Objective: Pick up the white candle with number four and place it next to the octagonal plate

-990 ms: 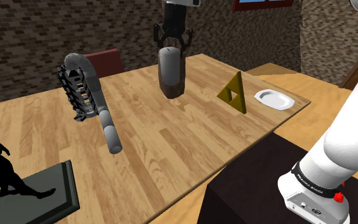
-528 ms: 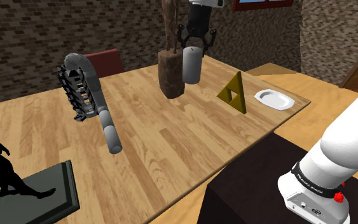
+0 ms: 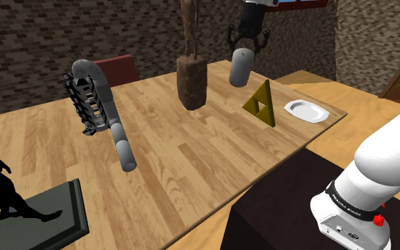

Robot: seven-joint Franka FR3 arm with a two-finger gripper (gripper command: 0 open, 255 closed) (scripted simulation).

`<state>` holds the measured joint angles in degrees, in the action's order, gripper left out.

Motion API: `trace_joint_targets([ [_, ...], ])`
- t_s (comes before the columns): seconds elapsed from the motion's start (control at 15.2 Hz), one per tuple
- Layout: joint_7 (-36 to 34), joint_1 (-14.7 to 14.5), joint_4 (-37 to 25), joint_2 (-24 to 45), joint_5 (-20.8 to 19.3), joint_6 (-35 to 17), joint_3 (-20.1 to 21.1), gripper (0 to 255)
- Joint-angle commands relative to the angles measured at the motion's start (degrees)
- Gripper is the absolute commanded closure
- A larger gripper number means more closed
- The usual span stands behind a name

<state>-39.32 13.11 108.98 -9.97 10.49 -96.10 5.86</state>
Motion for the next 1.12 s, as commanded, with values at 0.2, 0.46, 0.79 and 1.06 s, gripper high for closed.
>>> trace_joint_targets([
  [0.2,6.9,2.9,4.0,-3.8,-1.0,0.9,-4.1,255],
  [0.46,12.2,5.2,5.3,-5.3,-2.3,1.9,-7.6,255],
  [0.79,19.0,8.0,5.5,-5.8,-4.2,3.2,-12.0,255],
  [1.06,24.5,10.3,4.5,-5.2,-5.7,4.2,-15.6,255],
])
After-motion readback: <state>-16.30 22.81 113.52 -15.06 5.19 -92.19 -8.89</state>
